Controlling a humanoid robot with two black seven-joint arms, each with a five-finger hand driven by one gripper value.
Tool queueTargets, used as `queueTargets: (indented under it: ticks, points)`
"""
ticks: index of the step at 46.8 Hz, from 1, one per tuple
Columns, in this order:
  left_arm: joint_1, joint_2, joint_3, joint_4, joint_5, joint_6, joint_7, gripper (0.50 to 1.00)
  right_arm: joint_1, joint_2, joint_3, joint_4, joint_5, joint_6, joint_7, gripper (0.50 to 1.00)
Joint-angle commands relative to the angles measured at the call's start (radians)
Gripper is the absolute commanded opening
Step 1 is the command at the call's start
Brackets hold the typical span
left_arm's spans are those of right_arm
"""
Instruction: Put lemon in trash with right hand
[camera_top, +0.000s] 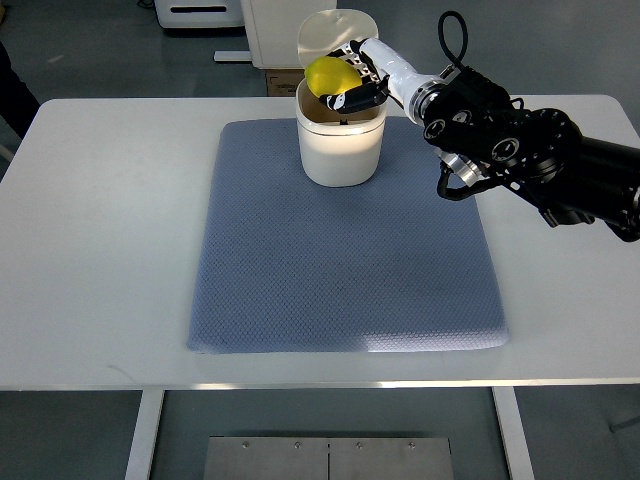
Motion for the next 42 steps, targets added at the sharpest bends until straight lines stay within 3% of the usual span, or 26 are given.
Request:
queueTargets:
  ticks: [1, 28, 42]
  points:
    - [0.000, 0.000, -0.001, 0.000, 0.000, 0.000, 0.000, 1.000, 0.001, 0.000, 0.000, 0.000, -0.001, 0.000, 0.000, 0.811]
    - [0.000, 0.000, 0.000, 0.000, 0.000, 0.000, 0.000, 1.000, 0.016, -0.041, -0.009, 0.022, -0.008, 0.002, 0.000, 0.931]
    - [0.000, 0.000, -0.001, 0.000, 0.000, 0.000, 0.000, 1.000, 0.053, -0.143, -0.043, 0.175, -0.008, 0.002, 0.006, 0.985]
